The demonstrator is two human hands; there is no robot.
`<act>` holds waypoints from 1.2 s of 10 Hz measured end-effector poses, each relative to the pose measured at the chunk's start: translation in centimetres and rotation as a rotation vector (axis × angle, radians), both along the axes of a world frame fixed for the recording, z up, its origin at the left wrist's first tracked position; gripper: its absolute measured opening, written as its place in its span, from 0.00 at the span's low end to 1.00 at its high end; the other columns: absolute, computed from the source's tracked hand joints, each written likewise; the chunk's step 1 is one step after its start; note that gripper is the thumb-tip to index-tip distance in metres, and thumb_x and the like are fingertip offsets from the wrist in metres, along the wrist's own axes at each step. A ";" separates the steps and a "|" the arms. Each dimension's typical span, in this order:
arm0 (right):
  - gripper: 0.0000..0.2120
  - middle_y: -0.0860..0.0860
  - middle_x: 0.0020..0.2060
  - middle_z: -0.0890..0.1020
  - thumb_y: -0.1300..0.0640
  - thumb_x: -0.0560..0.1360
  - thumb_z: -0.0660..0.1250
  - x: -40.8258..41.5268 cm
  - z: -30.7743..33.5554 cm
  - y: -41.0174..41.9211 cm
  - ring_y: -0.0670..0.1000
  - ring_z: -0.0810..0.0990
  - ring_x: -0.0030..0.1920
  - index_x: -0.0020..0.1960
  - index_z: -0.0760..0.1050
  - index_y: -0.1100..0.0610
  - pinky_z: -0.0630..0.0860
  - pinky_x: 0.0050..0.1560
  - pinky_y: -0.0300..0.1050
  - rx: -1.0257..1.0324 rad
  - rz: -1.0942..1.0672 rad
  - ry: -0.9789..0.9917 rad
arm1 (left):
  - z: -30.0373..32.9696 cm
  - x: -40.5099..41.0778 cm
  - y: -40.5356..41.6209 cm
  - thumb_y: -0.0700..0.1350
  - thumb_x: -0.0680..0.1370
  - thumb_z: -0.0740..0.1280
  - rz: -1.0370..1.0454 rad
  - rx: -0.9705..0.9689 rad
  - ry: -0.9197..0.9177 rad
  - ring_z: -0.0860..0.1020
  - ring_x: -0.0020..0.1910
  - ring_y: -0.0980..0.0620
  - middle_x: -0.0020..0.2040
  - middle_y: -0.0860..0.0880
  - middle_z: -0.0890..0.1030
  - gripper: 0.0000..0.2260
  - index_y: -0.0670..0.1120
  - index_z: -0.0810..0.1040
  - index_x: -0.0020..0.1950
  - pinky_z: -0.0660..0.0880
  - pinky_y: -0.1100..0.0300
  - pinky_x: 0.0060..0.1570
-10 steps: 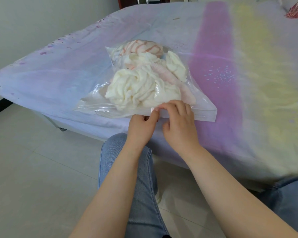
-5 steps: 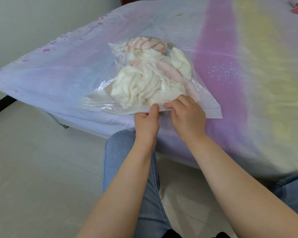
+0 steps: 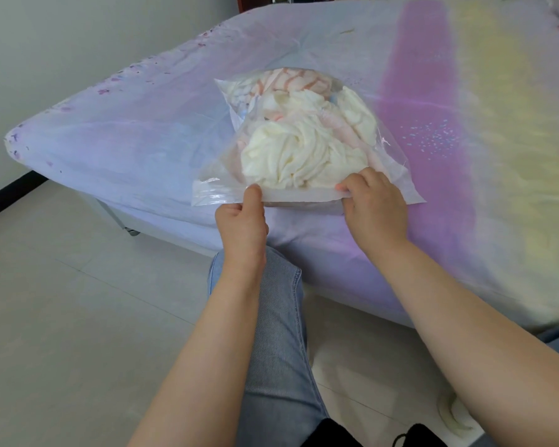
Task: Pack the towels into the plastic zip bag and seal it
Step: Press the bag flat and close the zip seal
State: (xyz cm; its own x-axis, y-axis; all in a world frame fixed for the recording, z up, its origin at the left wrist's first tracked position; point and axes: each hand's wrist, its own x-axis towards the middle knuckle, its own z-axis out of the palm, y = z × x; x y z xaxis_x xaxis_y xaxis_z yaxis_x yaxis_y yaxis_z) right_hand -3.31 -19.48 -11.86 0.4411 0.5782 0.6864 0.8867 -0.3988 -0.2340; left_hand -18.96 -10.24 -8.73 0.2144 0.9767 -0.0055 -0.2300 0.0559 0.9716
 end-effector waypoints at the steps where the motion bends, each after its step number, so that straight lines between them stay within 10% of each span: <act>1: 0.16 0.52 0.49 0.78 0.59 0.68 0.66 -3.3 1.6 1.0 0.56 0.73 0.50 0.55 0.77 0.52 0.70 0.48 0.50 0.026 0.143 -0.087 | -0.1 0.4 -0.7 0.45 0.73 0.65 -0.027 0.044 0.049 0.54 0.29 0.49 0.26 0.49 0.55 0.21 0.48 0.56 0.26 0.52 0.57 0.30; 3: 0.05 0.50 0.34 0.77 0.64 0.68 0.71 -6.2 2.5 3.4 0.52 0.76 0.36 0.40 0.80 0.55 0.68 0.28 0.42 0.123 0.207 -0.155 | 0.8 0.6 -1.4 0.41 0.76 0.63 -0.086 -0.057 0.013 0.54 0.28 0.50 0.29 0.48 0.56 0.17 0.46 0.58 0.31 0.52 0.59 0.28; 6: 0.06 0.50 0.33 0.77 0.63 0.70 0.73 -3.5 1.4 2.8 0.54 0.77 0.35 0.40 0.79 0.54 0.68 0.32 0.41 0.142 0.204 -0.265 | 1.1 -1.7 0.5 0.40 0.76 0.63 -0.068 -0.139 -0.087 0.53 0.27 0.52 0.28 0.50 0.59 0.16 0.49 0.61 0.31 0.52 0.63 0.23; 9: 0.05 0.54 0.41 0.81 0.66 0.71 0.65 0.1 2.5 1.8 0.60 0.79 0.41 0.44 0.78 0.58 0.73 0.35 0.47 -0.035 0.100 0.051 | 0.3 -0.2 -1.8 0.49 0.81 0.63 -0.364 -0.041 0.168 0.59 0.23 0.56 0.28 0.54 0.63 0.14 0.48 0.74 0.36 0.57 0.66 0.22; 10: 0.16 0.52 0.58 0.77 0.66 0.74 0.59 0.4 3.2 -0.4 0.58 0.77 0.55 0.58 0.76 0.55 0.71 0.46 0.47 -0.159 -0.022 0.186 | -0.6 0.2 -2.4 0.44 0.81 0.62 -0.529 0.065 0.233 0.62 0.25 0.57 0.31 0.53 0.66 0.09 0.49 0.78 0.42 0.60 0.67 0.24; 12: 0.18 0.47 0.49 0.78 0.64 0.74 0.64 -2.8 10.5 -8.9 0.40 0.76 0.49 0.59 0.75 0.48 0.72 0.53 0.33 0.309 0.303 0.510 | -2.8 0.4 -0.4 0.43 0.80 0.63 -0.617 0.340 0.481 0.66 0.29 0.56 0.31 0.55 0.69 0.08 0.50 0.79 0.44 0.65 0.65 0.31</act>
